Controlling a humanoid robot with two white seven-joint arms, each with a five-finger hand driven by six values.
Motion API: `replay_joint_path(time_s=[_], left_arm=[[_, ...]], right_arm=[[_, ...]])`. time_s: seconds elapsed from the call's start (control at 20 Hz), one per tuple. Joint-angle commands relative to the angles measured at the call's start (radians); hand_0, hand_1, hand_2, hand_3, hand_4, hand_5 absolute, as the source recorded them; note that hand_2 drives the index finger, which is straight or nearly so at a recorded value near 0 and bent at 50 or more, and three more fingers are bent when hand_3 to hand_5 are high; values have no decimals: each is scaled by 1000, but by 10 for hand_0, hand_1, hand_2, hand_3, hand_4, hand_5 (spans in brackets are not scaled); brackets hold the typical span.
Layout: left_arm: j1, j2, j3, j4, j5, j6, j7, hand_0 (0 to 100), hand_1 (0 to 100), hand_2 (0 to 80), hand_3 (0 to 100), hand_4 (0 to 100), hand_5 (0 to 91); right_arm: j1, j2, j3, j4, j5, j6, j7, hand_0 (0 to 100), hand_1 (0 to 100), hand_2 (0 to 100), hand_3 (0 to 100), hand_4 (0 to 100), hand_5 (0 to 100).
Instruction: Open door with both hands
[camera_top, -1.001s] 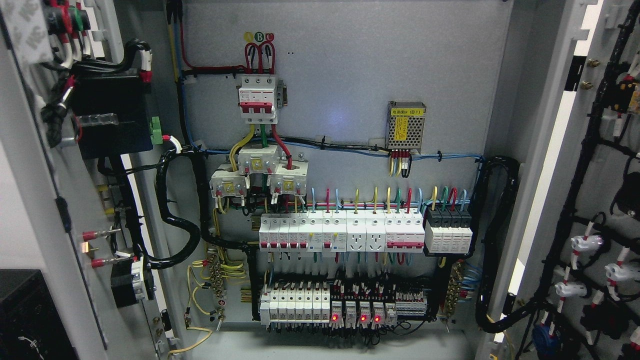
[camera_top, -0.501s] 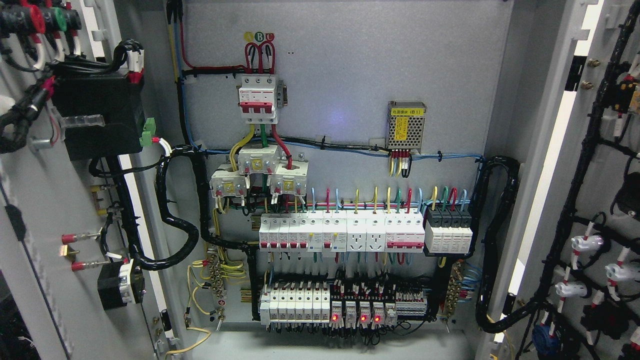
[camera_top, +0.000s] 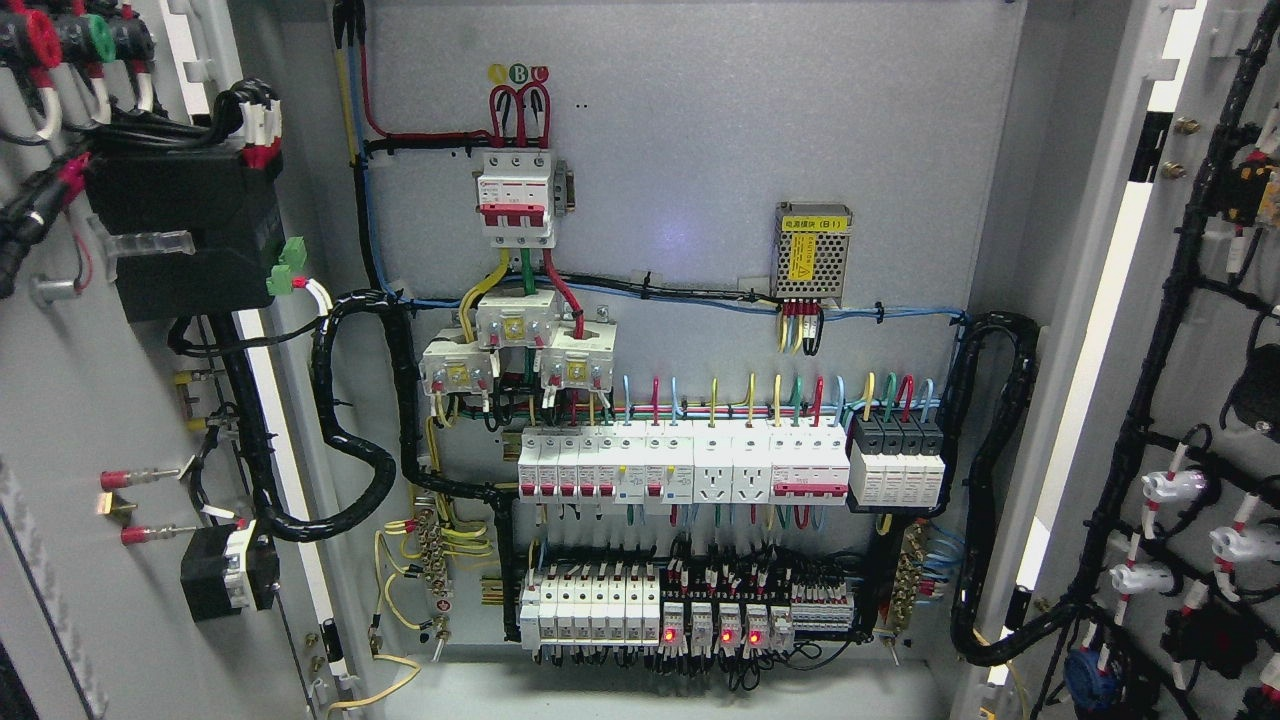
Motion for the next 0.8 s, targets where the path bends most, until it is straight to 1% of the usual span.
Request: replay_joint_path(time_s=[0.0,0.1,0.2,0.25,0.3,0.35,0.4,0.45,0.5,0.55,0.6,0.65,0.75], left_arm=[[0,0,25,0,20,-5,1,0,0,0,0,0,0],[0,0,25,0,20,-5,0,0,0,0,0,0,0],[2,1,21,-19,20,-14,-5,0,0,0,0,0,0],[17,4,18,-96,17,-44,-13,0,0,0,0,0,0],[44,6,3,-232,15,-81,-25,0,0,0,0,0,0],[96,9,-49,-399,15,-109,-43,0,0,0,0,0,0],[151,17,-136,-597,20,-136,-60,0,0,0,0,0,0],[219,32,-249,-814,29,-168,-75,0,0,0,0,0,0],[282,62,-341,-1026,32,-207,-77,0,0,0,0,0,0],[319,99,-398,-1218,34,-250,-76,0,0,0,0,0,0],[337,142,-431,-1378,34,-285,-76,0,0,0,0,0,0],[342,174,-451,-1504,31,-302,-76,0,0,0,0,0,0],[357,199,-472,-1682,34,-352,-74,0,0,0,0,0,0]], right_arm=[[8,-8,-103,20,1,-2,-2,0,0,0,0,0,0],[26,-47,-157,20,1,-2,-2,0,0,0,0,0,0],[64,-100,-216,13,1,-5,-2,0,0,0,0,0,0],[83,-123,-255,4,1,-10,-2,0,0,0,0,0,0],[107,-140,-290,-15,1,-20,-2,0,0,0,0,0,0],[138,-156,-321,-42,1,-33,-2,0,0,0,0,0,0],[173,-176,-358,-79,1,-49,-2,0,0,0,0,0,0],[217,-193,-391,-120,1,-74,-1,0,0,0,0,0,0],[274,-209,-416,-165,1,-106,-1,0,0,0,0,0,0],[331,-227,-433,-202,2,-150,-1,0,0,0,0,0,0],[383,-241,-445,-225,2,-207,-2,0,0,0,0,0,0],[431,-252,-451,-252,2,-279,-2,0,0,0,0,0,0],[512,-276,-467,-295,7,-423,-4,0,0,0,0,0,0]])
